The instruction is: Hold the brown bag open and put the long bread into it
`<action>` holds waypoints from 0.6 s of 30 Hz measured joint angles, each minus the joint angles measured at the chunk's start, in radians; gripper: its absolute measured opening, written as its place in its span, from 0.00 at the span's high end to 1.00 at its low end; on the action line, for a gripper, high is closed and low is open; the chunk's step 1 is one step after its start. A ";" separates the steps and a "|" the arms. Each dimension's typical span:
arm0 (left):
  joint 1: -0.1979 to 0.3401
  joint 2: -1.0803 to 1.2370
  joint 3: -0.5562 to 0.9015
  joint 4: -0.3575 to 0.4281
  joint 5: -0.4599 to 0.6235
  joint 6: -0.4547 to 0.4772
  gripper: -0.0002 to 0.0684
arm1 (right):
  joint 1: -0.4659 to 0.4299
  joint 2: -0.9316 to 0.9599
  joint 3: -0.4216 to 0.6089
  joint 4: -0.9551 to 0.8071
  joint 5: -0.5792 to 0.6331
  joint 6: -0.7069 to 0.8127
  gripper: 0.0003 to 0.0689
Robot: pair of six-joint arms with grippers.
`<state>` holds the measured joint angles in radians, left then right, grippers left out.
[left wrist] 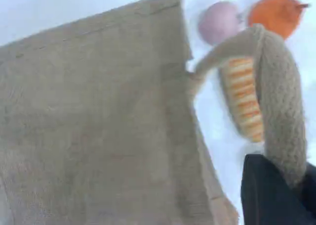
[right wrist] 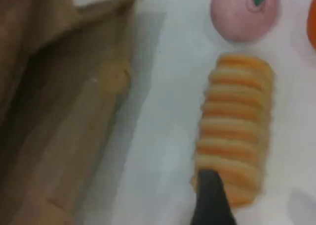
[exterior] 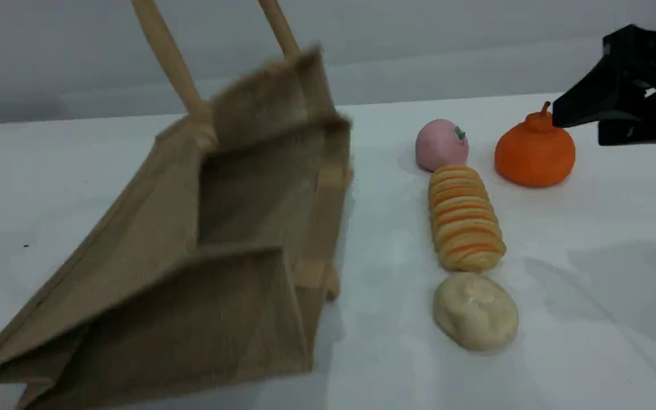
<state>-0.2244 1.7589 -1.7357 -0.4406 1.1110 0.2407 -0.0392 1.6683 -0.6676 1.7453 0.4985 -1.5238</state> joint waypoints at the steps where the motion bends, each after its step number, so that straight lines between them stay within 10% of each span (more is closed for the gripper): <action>1: 0.000 -0.002 -0.028 0.000 0.026 0.009 0.87 | 0.000 0.013 -0.012 0.000 0.000 0.000 0.42; 18: 0.000 -0.007 -0.132 0.079 0.111 0.047 0.87 | 0.025 0.248 -0.155 -0.001 -0.031 -0.016 0.42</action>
<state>-0.2244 1.7519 -1.8679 -0.3611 1.2219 0.2873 -0.0141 1.9160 -0.8224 1.7446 0.4670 -1.5397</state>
